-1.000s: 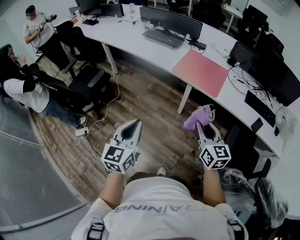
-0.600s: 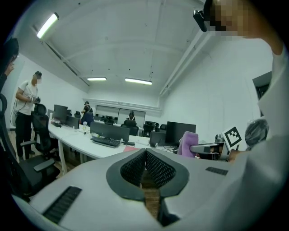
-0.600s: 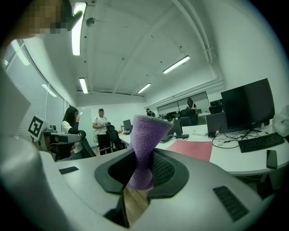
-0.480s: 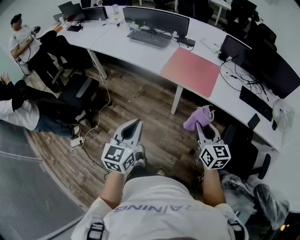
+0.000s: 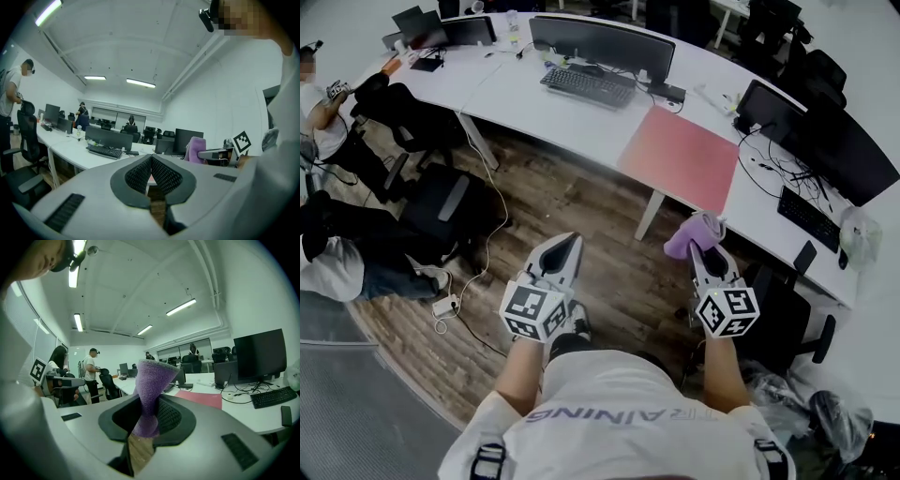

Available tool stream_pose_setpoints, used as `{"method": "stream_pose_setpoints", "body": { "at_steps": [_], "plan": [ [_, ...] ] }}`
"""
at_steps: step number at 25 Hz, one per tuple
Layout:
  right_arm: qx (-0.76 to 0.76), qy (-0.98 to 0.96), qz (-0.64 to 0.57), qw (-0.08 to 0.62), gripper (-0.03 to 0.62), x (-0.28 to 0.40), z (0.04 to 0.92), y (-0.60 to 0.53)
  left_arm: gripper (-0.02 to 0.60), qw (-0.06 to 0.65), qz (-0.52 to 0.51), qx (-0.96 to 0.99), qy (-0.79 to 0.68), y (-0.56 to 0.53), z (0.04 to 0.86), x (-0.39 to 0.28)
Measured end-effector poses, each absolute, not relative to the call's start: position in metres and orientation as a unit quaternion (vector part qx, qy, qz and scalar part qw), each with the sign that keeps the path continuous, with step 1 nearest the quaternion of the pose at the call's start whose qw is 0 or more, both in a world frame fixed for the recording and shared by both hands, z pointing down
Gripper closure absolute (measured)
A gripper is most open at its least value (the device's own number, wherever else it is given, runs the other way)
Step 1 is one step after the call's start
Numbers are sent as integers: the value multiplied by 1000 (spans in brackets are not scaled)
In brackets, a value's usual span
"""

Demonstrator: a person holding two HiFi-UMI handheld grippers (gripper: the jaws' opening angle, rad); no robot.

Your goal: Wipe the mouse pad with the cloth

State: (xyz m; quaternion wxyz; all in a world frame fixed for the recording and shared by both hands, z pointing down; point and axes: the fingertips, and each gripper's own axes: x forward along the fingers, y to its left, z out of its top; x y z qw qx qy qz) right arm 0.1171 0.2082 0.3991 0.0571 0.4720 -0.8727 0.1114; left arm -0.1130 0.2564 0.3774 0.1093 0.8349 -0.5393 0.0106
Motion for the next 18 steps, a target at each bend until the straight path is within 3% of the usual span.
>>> {"method": "stream_pose_setpoints", "body": {
  "at_steps": [18],
  "plan": [
    [527,-841,95,75,493,26,397,120,551,119,-1,864,-489,136,387,-211]
  ]
}}
